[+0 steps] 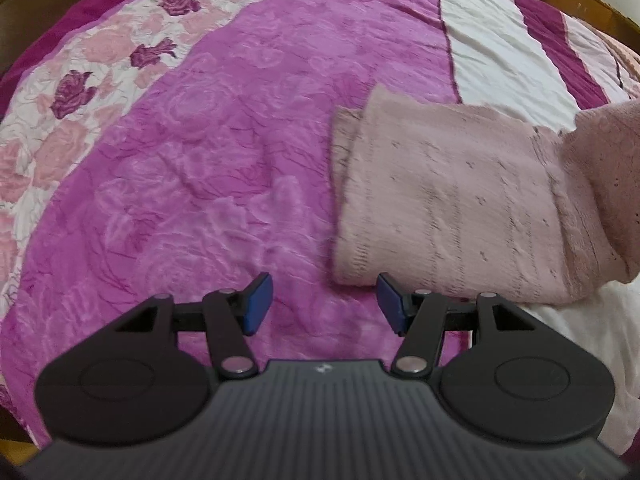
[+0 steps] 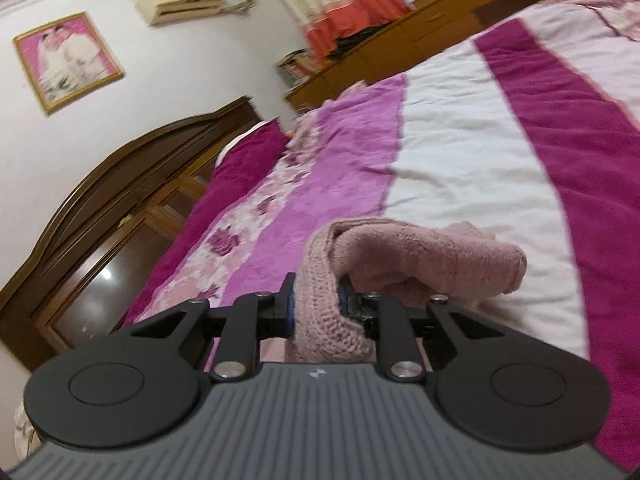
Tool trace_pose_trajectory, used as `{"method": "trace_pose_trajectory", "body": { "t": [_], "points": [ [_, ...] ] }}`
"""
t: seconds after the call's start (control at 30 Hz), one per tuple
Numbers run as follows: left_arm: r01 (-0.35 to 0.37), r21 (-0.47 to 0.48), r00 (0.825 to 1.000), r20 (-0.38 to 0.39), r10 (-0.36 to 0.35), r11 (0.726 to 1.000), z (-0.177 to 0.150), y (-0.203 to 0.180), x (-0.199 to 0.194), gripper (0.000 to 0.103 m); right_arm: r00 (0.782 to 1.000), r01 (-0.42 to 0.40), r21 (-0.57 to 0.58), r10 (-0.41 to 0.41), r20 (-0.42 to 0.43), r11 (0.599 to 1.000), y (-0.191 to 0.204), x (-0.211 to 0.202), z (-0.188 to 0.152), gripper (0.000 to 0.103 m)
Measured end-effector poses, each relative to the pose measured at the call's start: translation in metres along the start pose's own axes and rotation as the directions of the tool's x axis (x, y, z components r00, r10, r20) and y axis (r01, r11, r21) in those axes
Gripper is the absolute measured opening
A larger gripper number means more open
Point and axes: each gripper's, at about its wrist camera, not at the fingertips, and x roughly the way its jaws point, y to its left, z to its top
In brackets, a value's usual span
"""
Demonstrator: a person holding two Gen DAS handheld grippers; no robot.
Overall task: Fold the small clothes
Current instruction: 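Grasp the folded cardigan's side edge with the right gripper and lift it, then fold the lifted side over the cardigan with the right gripper, release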
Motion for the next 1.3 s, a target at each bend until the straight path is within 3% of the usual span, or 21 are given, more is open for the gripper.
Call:
{"method": "trace_pose_trajectory", "body": {
  "t": [0.2, 0.37, 0.53, 0.73, 0.83, 0.9, 1.0, 1.1, 1.3],
  "points": [
    [-0.02, -0.026, 1.0, 0.016, 0.02, 0.999, 0.006, 0.026, -0.002, 0.059, 0.995, -0.081, -0.031, 0.08, -0.054, 0.996, 0.048, 0.036, -0.006, 0.022],
    [-0.025, -0.057, 1.0, 0.013, 0.026, 0.998, 0.006, 0.045, 0.003, 0.059, 0.985, -0.118, -0.034, 0.112, -0.132, 0.993, 0.078, 0.078, -0.029, 0.021],
    [-0.019, -0.097, 1.0, 0.019, 0.021, 0.995, 0.001, 0.061, 0.009, 0.059, 0.972, -0.097, -0.02, 0.091, -0.217, 0.995, 0.089, 0.118, -0.07, 0.021],
    [0.007, -0.134, 0.999, 0.034, -0.002, 0.991, 0.002, 0.068, 0.011, 0.059, 0.958, -0.022, -0.069, 0.001, -0.285, 0.997, 0.085, 0.152, -0.118, 0.026],
    [0.035, -0.141, 0.998, 0.06, -0.026, 0.989, 0.006, 0.067, 0.007, 0.059, 0.968, -0.025, -0.137, -0.01, -0.252, 0.99, 0.096, 0.149, -0.129, 0.047],
    [0.063, -0.15, 0.995, 0.082, -0.051, 0.987, 0.009, 0.065, 0.004, 0.059, 0.971, -0.04, -0.142, 0.005, -0.238, 0.989, 0.103, 0.141, -0.129, 0.051],
    [0.116, -0.158, 0.989, 0.11, -0.1, 0.981, 0.017, 0.057, -0.001, 0.059, 0.979, -0.066, -0.123, 0.041, -0.2, 0.99, 0.108, 0.119, -0.125, 0.051],
    [0.169, -0.151, 0.98, 0.131, -0.15, 0.974, 0.024, 0.046, -0.005, 0.059, 0.988, -0.039, -0.121, 0.021, -0.151, 0.992, 0.105, 0.093, -0.118, 0.051],
    [0.259, -0.124, 0.96, 0.137, -0.242, 0.958, 0.038, 0.019, 0.004, 0.059, 0.988, 0.125, -0.185, -0.14, -0.069, 0.975, 0.089, 0.051, -0.103, 0.052]
  ]
}}
